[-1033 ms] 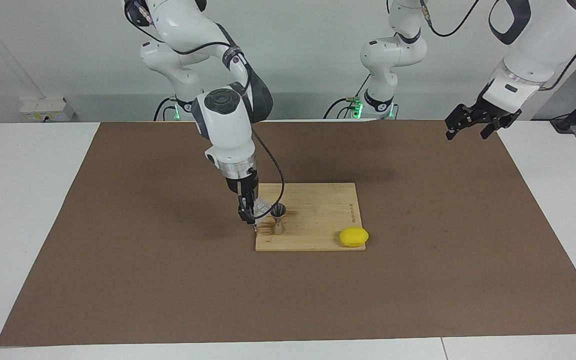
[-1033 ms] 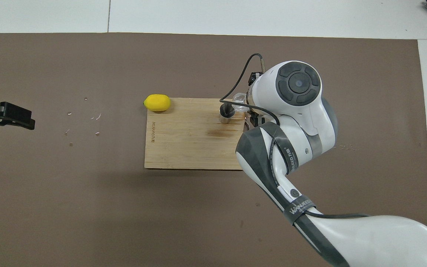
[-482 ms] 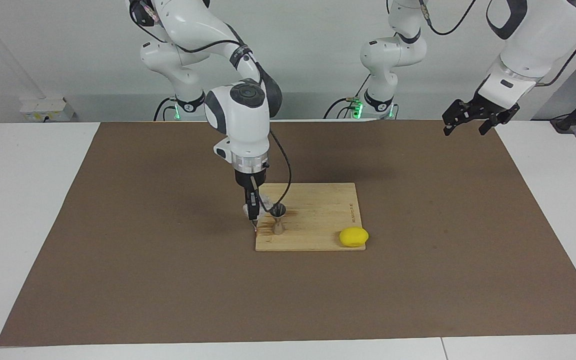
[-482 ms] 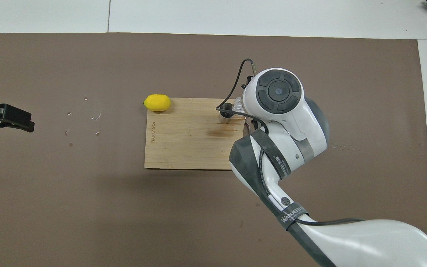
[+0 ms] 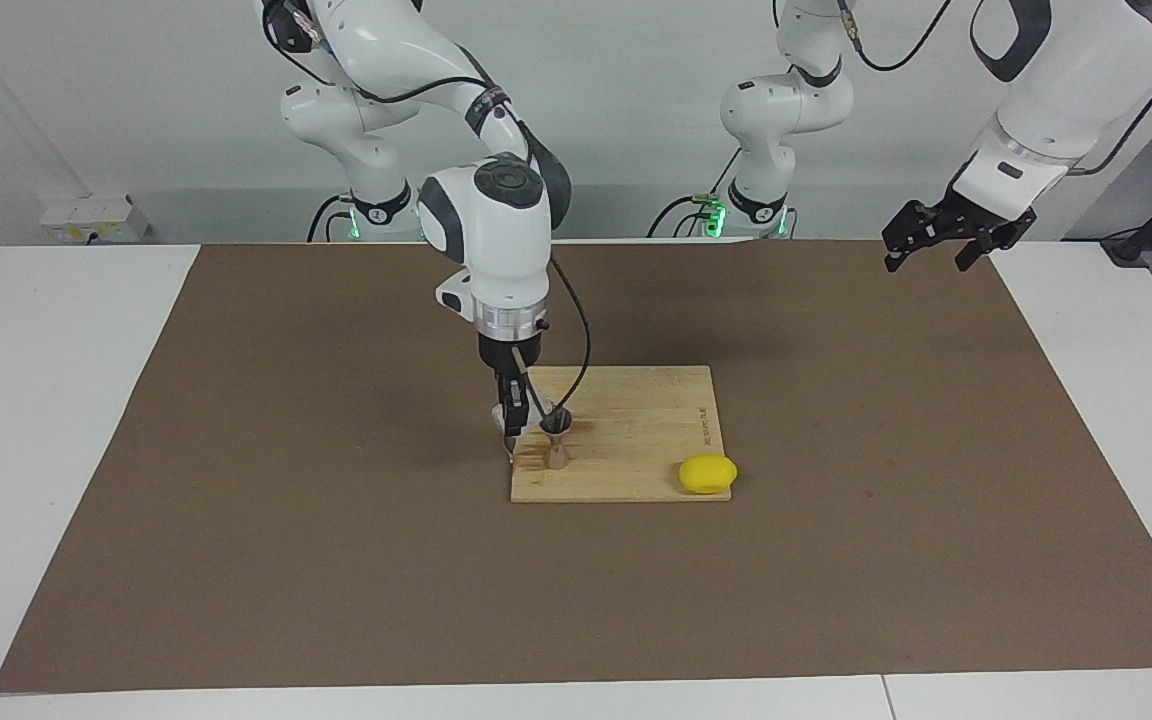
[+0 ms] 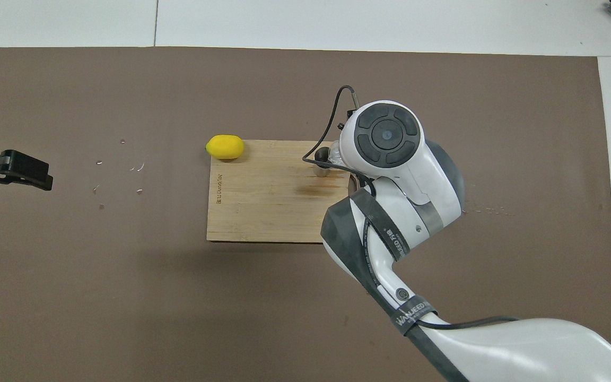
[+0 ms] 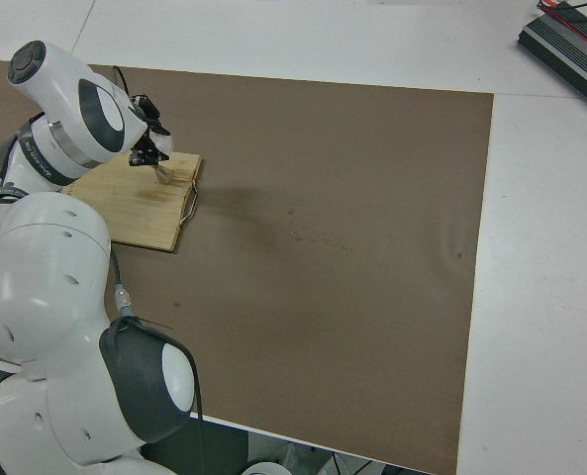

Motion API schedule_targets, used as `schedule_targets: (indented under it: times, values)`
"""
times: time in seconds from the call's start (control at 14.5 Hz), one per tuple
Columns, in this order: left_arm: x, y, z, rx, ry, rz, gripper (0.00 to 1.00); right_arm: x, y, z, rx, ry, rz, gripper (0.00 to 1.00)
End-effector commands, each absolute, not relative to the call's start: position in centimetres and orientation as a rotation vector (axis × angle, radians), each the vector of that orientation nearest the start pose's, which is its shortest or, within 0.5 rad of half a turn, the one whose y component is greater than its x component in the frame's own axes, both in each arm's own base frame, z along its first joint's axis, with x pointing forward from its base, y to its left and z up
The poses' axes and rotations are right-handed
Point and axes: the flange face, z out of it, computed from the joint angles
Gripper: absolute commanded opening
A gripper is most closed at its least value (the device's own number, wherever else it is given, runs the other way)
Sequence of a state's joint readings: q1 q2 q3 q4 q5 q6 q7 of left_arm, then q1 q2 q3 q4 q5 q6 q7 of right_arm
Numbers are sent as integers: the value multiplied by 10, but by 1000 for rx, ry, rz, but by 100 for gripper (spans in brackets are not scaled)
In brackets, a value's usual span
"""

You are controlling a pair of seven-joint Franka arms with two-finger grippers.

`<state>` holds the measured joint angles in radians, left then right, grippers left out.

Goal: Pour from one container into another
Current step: 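Tilt the glass cup with the right gripper to pour into the metal cup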

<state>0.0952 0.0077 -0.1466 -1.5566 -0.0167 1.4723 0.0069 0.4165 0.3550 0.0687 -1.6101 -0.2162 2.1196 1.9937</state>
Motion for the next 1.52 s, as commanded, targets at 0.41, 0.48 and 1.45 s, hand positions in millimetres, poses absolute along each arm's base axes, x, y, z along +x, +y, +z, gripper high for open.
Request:
schedule_targets:
  times: [0.41, 0.48, 1.45]
  values:
    - [539, -26, 619, -3141, 78, 150, 100, 613, 307, 444, -2249, 2022, -271, 0]
    - [539, -26, 620, -3141, 78, 148, 100, 613, 306, 444, -2239, 2029, -253, 0]
    - [539, -26, 619, -3141, 78, 150, 100, 633, 267, 447, -2053, 2132, -39, 0]
